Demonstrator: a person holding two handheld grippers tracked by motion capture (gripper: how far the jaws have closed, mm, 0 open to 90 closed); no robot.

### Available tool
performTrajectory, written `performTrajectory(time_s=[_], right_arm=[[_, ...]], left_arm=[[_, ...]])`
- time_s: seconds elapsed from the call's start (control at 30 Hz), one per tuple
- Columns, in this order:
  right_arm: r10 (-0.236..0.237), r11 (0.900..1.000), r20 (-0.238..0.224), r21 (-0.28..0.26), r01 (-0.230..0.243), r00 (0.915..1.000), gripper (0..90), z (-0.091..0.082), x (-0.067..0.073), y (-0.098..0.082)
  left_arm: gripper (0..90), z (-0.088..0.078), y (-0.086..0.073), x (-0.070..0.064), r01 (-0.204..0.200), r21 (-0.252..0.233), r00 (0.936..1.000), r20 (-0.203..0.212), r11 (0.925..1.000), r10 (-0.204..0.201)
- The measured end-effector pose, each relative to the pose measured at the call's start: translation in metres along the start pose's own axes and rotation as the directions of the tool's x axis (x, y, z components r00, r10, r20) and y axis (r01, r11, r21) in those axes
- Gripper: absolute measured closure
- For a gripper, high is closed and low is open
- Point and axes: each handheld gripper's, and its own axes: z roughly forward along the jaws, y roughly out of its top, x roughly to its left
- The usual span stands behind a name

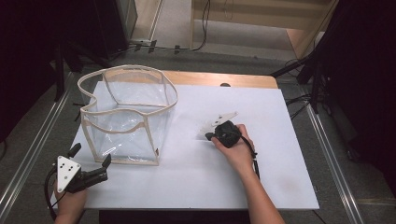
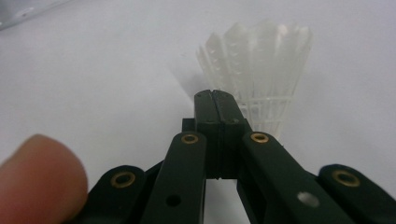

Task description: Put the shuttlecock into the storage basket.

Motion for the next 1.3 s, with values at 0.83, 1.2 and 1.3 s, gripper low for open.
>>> performTrajectory(time_s=[0.83,1.2,1.3], right_arm=[[0.173,0.985,0.114,-0.046,-0.168,0.9783,0.0,-0.039,-0.025,-0.001],[0.167,0.979,0.074,0.105,-0.174,0.9832,3.4,-0.014,-0.024,-0.002],[0.186,0.97,0.117,0.134,-0.201,0.9757,17.4,-0.009,-0.024,-0.002]], left_arm=[[0.0,0.0,0.0,0.0,-0.003,0.001,1.0,0.0,1.0,0.003],[0.0,0.0,0.0,0.0,-0.003,0.001,1.0,0.001,1.0,0.003],[0.0,0.0,0.0,0.0,0.002,0.0,1.0,0.0,1.0,-0.002]])
